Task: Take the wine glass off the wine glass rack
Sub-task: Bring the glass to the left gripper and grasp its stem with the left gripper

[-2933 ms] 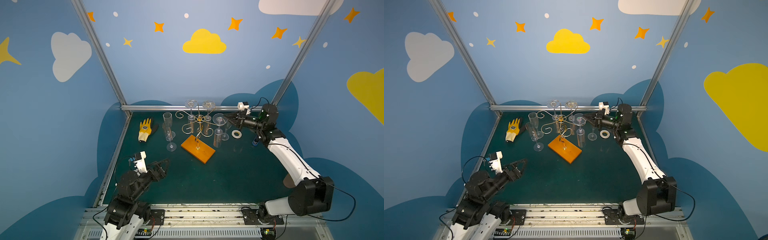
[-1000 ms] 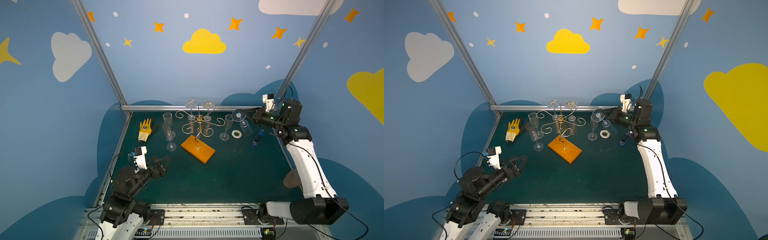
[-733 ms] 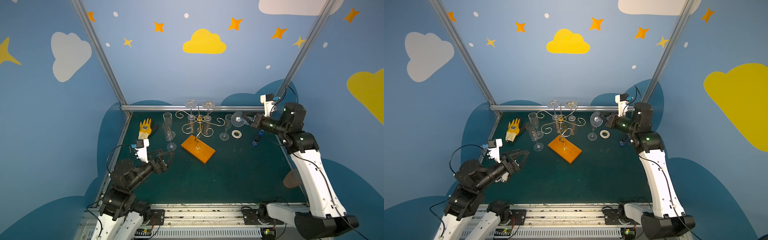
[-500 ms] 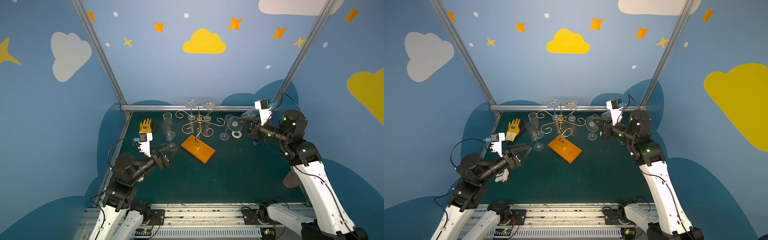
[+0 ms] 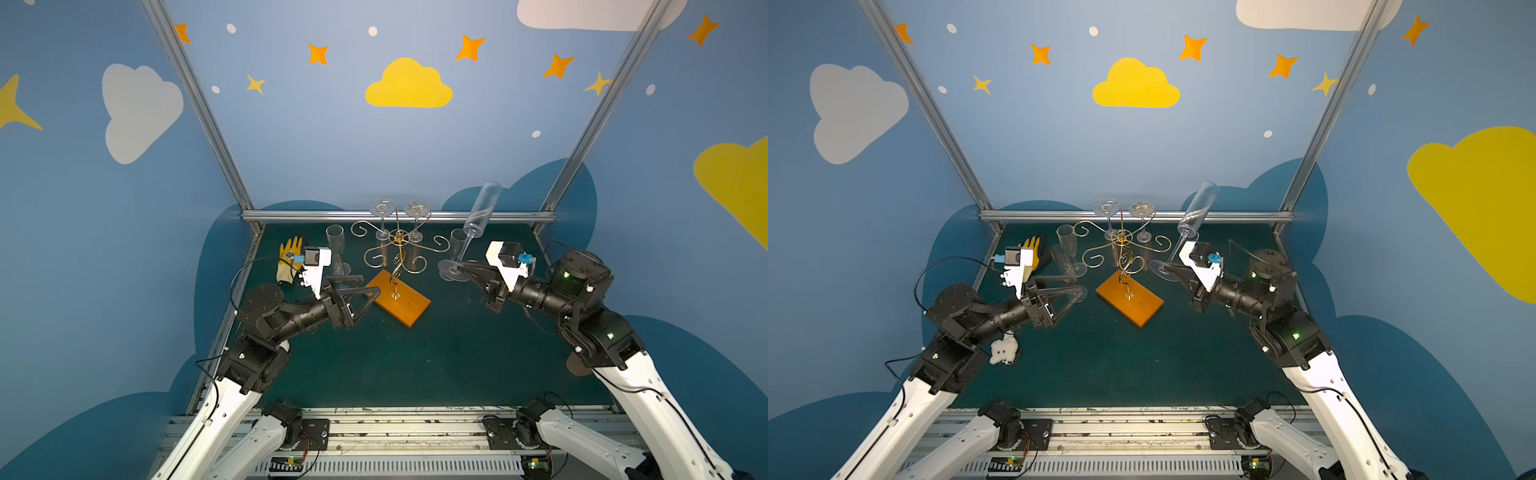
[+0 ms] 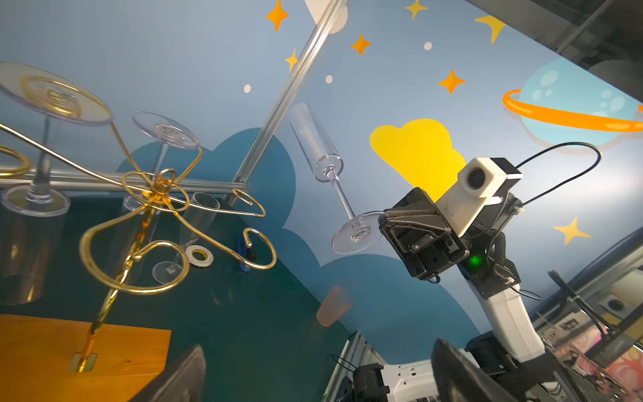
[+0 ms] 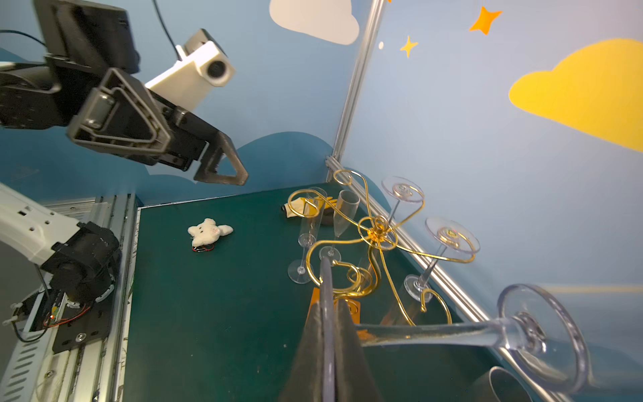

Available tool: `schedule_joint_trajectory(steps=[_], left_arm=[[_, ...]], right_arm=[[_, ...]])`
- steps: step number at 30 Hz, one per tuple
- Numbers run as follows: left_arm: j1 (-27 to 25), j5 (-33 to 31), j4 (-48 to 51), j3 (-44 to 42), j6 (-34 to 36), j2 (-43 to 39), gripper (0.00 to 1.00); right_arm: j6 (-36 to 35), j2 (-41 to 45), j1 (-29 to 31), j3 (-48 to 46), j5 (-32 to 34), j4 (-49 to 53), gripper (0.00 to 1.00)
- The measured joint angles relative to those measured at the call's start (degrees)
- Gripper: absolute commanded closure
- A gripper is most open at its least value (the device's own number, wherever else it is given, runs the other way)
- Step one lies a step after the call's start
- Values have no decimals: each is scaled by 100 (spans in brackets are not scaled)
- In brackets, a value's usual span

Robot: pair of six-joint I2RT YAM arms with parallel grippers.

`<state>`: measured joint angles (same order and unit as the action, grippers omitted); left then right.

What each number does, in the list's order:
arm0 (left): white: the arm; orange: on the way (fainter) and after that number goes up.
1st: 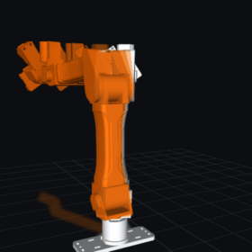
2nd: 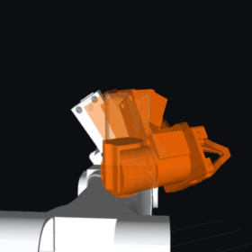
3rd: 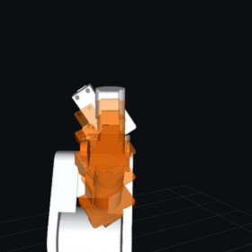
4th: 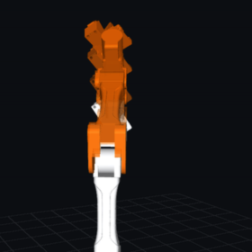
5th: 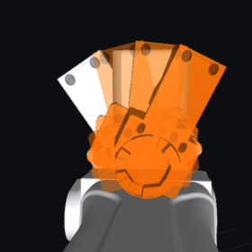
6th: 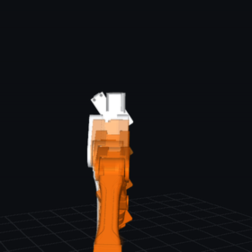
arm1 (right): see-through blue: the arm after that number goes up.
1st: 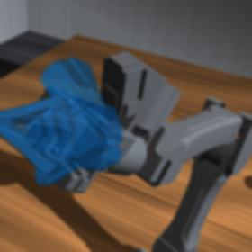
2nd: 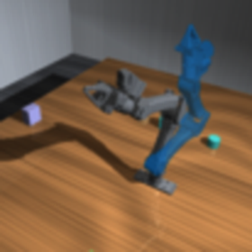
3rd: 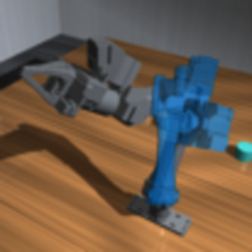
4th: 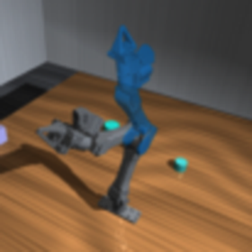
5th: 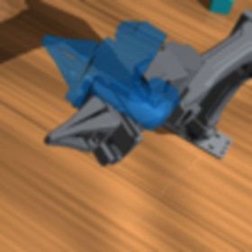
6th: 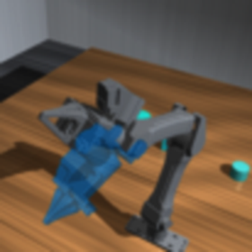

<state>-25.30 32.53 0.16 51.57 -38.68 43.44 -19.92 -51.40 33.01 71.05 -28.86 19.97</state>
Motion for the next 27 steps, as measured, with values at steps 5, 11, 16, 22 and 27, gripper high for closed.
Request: schedule_joint_trajectory(steps=[5,11,16,22,27], left_arm=[[-409,96,-96,162,96,396,1],[-916,92,-334,223,142,780,1],[-1257,96,-573,455,197,1172,0],[-1572,184,-721,782,319,1624,2],[-1692,308,-776,857,372,1864,8]], right_arm=[[-621,105,417,-4,127,103,100],[-1231,249,944,-216,304,151,100],[-1596,393,1384,-474,450,188,100],[-1862,442,1904,-551,748,293,100],[-2031,446,2273,-581,988,352,100]])
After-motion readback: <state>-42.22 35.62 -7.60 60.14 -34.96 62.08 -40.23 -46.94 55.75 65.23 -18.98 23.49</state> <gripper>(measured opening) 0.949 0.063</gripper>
